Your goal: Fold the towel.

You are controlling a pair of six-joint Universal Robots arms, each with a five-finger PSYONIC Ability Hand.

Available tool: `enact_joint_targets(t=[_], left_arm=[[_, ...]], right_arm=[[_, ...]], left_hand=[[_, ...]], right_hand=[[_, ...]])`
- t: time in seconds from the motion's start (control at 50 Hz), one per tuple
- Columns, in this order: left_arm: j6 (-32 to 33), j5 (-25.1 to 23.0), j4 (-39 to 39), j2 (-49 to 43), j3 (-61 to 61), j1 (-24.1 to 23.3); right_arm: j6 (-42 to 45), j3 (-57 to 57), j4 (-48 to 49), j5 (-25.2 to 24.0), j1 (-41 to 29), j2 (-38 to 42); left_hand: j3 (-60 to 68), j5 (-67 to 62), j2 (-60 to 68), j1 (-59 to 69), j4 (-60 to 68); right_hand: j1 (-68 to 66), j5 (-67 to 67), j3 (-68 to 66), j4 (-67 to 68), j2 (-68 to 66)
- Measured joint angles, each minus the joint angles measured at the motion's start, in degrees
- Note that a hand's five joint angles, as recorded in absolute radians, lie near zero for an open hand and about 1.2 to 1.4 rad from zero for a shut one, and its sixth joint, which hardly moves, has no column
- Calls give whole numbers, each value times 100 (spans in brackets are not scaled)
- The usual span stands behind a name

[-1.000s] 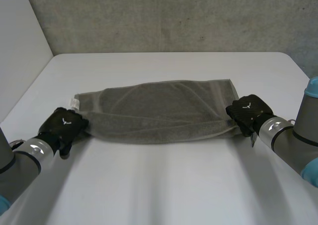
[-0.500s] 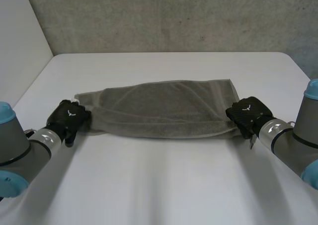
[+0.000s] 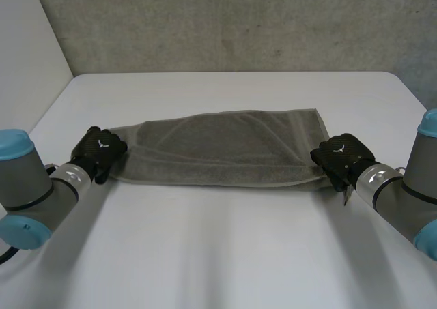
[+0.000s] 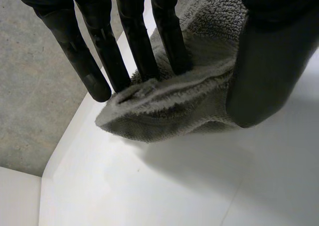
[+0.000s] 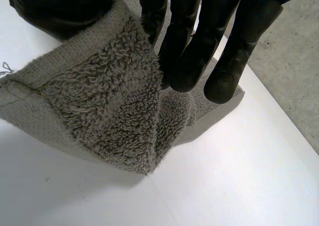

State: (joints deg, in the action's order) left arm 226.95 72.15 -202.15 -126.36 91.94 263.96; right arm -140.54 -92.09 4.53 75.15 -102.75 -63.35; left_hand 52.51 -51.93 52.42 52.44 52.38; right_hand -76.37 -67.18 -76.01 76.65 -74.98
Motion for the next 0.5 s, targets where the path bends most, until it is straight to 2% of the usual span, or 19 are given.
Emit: enact_joint_targets(t=[0.12, 0.26, 0.34, 0.5], left_arm=[[5, 1, 10, -87, -84, -30], [7, 1, 41, -99, -169, -54], [5, -1, 73, -46, -217, -60], [-116, 89, 158, 489, -211, -123]], right_arm=[[0, 11, 1, 3, 7, 18], [0, 28, -4, 8, 30, 27], [-4, 58, -13, 15, 47, 17], [-47, 194, -128, 50, 74, -296]], left_hand=[[514, -537, 529, 512, 537], [1782, -1734, 1774, 1755, 1744], [3316, -3193, 3224, 2966, 3296], [3579, -3280, 3353, 2969, 3482]], right_hand=[[0, 0, 0, 0, 0], [0, 0, 0, 0, 0], [0, 0, 0, 0, 0], [0, 0, 0, 0, 0]])
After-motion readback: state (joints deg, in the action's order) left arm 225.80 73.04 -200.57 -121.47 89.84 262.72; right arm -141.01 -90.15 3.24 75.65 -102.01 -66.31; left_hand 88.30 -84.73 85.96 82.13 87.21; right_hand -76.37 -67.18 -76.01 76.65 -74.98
